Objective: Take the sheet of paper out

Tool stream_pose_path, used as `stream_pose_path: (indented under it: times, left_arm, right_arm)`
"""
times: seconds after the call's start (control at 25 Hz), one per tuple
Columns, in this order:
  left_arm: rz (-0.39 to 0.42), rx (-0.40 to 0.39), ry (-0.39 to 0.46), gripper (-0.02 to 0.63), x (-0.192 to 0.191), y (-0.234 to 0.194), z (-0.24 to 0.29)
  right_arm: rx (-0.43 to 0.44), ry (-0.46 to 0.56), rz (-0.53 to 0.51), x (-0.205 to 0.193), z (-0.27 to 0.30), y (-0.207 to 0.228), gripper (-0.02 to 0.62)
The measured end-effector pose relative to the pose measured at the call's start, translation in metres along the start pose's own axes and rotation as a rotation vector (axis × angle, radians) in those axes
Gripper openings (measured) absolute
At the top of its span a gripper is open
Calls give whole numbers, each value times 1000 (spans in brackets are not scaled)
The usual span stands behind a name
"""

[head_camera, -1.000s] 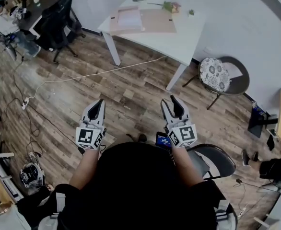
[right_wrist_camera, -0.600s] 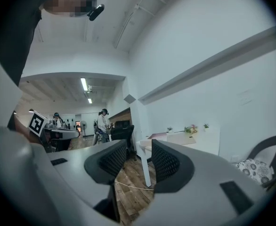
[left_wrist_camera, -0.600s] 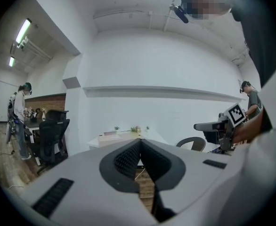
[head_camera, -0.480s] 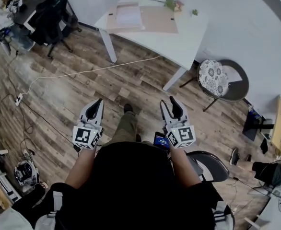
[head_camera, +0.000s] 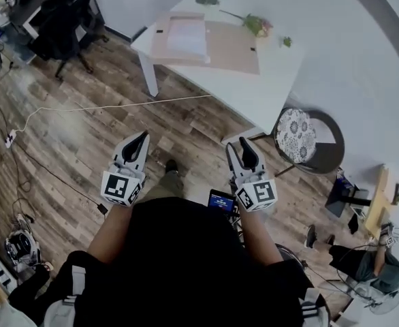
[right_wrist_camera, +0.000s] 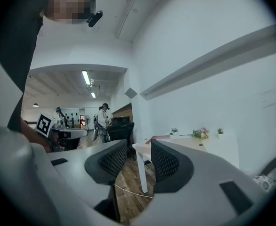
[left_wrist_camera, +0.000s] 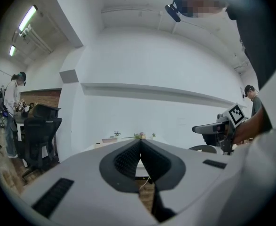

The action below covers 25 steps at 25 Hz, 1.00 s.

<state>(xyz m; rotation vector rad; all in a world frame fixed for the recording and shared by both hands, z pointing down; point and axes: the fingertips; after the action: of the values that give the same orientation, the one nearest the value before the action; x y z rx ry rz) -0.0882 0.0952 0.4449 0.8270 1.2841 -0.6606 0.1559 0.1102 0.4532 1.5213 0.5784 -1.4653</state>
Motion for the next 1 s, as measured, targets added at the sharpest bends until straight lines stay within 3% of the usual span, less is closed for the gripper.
stream_pose_path:
  times: [0.28,0.52,0.76,1.0]
  left_arm:
    - [-14,-15,35,3,-1,-69,53]
    - [-33,-27,36,3,-14,-103,83]
    - [-72,8,13,3,-35,-128,107]
    - [-73,39,2,3,-38,-154,131]
  right_arm:
    - [43,13,8,36,86,4,167]
    - [19,90,37,58,111,17,120]
    - [42,65,-20,67,148,24,146]
    - [89,53,0,69,210,43,155]
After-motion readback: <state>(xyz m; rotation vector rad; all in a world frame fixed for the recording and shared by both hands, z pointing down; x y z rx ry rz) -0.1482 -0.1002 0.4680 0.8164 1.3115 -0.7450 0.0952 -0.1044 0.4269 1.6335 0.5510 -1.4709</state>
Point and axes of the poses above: the fingertips, and each gripper's own axes: z forward along the fingers, y to its right, x out of its top, and after that the axes turned 11 degrees about z, right-handed
